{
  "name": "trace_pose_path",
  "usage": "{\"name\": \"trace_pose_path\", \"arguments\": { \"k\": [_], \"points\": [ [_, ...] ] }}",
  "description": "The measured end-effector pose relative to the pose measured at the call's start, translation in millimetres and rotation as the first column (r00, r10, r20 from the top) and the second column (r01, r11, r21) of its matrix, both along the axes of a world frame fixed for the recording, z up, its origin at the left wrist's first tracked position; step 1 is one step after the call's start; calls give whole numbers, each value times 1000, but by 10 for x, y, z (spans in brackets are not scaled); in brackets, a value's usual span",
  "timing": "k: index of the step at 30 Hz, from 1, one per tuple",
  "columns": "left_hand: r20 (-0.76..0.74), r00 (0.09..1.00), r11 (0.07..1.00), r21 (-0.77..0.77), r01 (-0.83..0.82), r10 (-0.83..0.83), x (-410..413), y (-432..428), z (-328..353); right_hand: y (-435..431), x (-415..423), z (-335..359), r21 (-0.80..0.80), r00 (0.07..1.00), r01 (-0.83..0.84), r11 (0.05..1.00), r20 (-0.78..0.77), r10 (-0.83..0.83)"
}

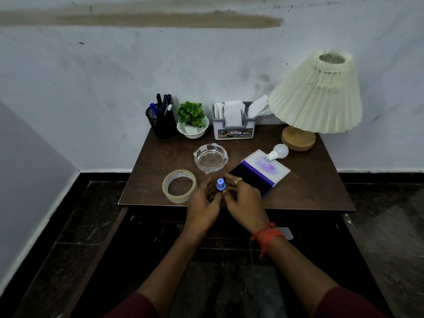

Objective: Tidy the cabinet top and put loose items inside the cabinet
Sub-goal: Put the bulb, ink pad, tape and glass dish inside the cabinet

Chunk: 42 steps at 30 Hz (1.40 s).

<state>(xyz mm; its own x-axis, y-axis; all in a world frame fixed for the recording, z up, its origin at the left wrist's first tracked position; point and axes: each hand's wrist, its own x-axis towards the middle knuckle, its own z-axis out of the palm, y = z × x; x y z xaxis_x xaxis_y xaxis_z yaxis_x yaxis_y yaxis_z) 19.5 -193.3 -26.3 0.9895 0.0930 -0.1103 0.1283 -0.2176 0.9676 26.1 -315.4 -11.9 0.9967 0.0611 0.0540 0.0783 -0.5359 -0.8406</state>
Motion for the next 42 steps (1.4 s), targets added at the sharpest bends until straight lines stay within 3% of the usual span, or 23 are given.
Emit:
{"name": "trace_pose_path", "arguments": {
  "k": [18,23,29,35,42],
  "points": [
    [-33,999,995,-95,-31,28,-613,-210,-26,-41,-602,-64,19,997,77,997,23,-77],
    [-114,993,995,-94,-31,20,-884,-362,-139,-164,-886,-208,85,989,137,987,-64,-131],
    [-213,976,994,-106,19,-41,-917,-686,-358,-445,-988,-469,55,956,255,965,-160,-244],
    [-284,951,987,-135,91,-126,-619,-1143,-659,-852,-769,-686,110,848,432,895,-387,-362],
    [-363,916,985,-67,159,-173,-169,-1577,-882,-1256,-400,-893,94,764,531,842,-483,-428]
  ]
}}
